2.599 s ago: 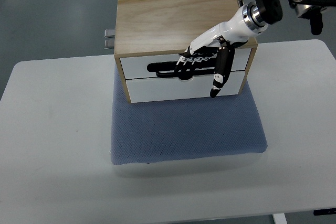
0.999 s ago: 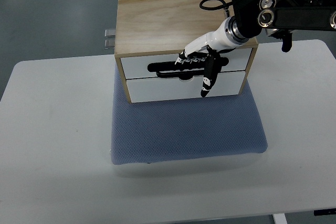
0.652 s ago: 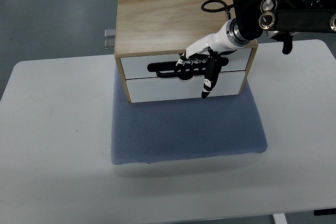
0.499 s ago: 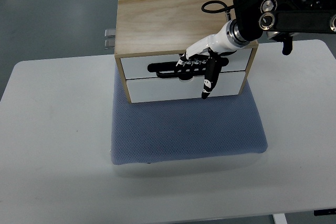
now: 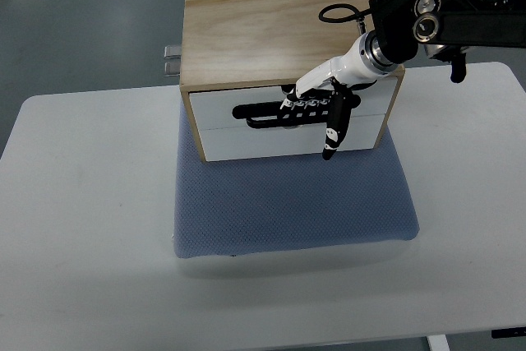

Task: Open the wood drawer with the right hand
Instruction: 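Pull the upper white drawer toward the robot with the right hand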

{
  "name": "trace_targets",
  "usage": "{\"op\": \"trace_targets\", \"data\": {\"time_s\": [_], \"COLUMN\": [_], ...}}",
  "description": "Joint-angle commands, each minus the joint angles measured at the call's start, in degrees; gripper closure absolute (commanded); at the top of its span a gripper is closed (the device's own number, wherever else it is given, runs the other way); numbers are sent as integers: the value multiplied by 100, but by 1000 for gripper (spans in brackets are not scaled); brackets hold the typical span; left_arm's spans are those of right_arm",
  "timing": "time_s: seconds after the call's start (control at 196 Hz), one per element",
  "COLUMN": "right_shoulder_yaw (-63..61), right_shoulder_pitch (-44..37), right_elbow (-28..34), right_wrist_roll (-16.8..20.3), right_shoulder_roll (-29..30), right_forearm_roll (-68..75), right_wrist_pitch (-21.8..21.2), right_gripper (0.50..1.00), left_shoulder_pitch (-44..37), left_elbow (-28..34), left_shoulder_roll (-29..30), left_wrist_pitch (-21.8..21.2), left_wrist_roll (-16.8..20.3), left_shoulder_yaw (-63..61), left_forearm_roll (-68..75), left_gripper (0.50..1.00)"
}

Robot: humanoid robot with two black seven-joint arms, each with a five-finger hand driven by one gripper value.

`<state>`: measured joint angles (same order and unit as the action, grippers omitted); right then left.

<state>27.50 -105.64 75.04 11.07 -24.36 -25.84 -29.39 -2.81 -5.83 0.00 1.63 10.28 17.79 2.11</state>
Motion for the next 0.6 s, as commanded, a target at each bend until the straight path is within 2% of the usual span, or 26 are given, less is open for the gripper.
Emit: {"op": "trace_targets", "data": {"time_s": [0.0, 0.209, 0.596], "right_shoulder_yaw": [-8, -8, 1], "right_shoulder_pitch": [-27, -115, -124], "right_elbow": [28, 212, 494], "right_wrist_roll": [-8, -87, -131], "right_shoulder_roll": [-16, -130, -209], "right_forearm_roll": [0, 9, 53], "right_wrist_pitch": [-129, -463, -561], "right_gripper": [558, 560, 560], "left_shoulder_pitch": [-9, -9, 0], "left_elbow": [3, 3, -6], "left_shoulder_roll": [0, 0, 0], "left_wrist_pitch": [-5, 4, -5], "left_wrist_roll": [0, -9, -9], "left_shoulder_yaw": [5, 5, 5], "left_forearm_roll": [0, 0, 0], "left_gripper": [500, 500, 500]}}
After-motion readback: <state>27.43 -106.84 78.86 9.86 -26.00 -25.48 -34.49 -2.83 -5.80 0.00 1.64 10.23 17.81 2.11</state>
